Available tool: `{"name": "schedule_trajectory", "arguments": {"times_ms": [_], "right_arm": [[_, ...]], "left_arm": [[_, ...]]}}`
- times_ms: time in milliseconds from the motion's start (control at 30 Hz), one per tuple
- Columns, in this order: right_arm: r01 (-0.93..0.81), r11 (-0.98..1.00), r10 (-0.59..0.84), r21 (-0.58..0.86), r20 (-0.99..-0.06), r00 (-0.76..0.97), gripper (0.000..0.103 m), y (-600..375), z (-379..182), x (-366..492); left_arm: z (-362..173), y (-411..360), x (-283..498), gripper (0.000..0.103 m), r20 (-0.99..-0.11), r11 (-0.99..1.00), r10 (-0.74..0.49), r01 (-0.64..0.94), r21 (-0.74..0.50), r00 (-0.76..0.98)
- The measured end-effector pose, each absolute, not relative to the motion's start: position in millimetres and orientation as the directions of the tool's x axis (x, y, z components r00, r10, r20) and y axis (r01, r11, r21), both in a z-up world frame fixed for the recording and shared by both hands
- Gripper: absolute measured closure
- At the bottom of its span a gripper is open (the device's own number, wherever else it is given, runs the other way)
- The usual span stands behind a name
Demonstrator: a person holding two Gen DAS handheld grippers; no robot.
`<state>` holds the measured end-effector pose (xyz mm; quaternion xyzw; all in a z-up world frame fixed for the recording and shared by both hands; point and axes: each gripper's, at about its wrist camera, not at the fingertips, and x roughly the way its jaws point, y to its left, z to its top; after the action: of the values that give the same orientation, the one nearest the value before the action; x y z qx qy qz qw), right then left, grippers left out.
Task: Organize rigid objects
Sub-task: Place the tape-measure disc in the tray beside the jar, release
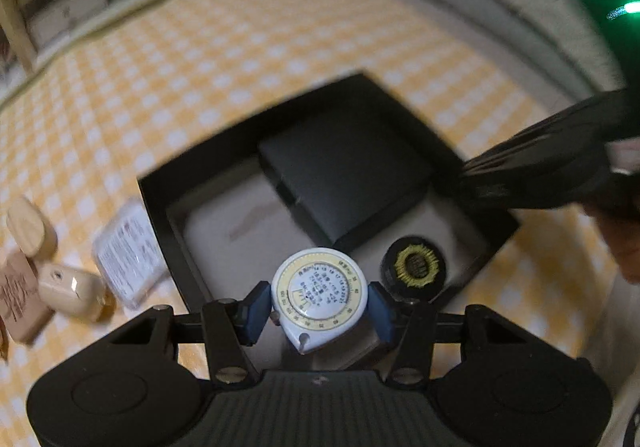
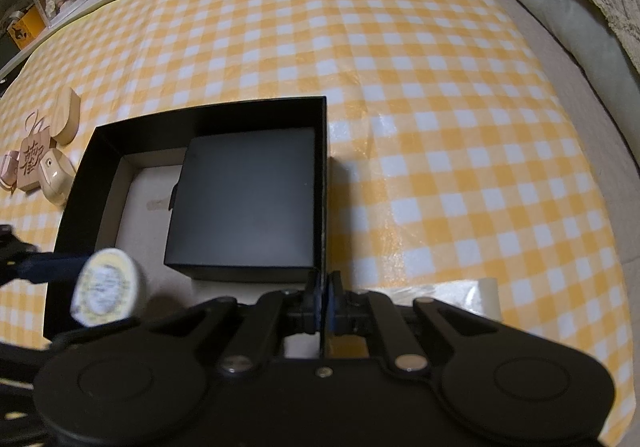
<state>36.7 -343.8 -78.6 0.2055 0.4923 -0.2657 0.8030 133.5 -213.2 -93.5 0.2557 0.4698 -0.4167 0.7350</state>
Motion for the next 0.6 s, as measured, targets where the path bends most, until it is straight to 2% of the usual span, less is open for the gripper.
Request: {"name": "schedule_trajectory", "arguments": {"times_ms": [167, 400, 600], "right_arm": [[0.629, 0.775, -0.225, 0.064, -0.902, 0.369, 0.098, -344, -78, 38], [0.63, 0.773, -0.218, 0.071, -0.903, 0.37, 0.098, -347, -80, 38], [0.631, 0.772, -0.216, 0.073, -0.904, 0.368, 0.098, -347, -81, 38]], "left_arm": [[-110, -226, 149, 0.05, -0.937, 0.571, -0.322, 0.817, -0.079, 0.134], [-119, -239, 146, 0.05, -0.952, 0.571, -0.269, 0.82, -0.038, 0.143], [-129, -238, 147, 0.05, -0.947, 0.64, -0.317, 0.75, -0.167, 0.06]]}}
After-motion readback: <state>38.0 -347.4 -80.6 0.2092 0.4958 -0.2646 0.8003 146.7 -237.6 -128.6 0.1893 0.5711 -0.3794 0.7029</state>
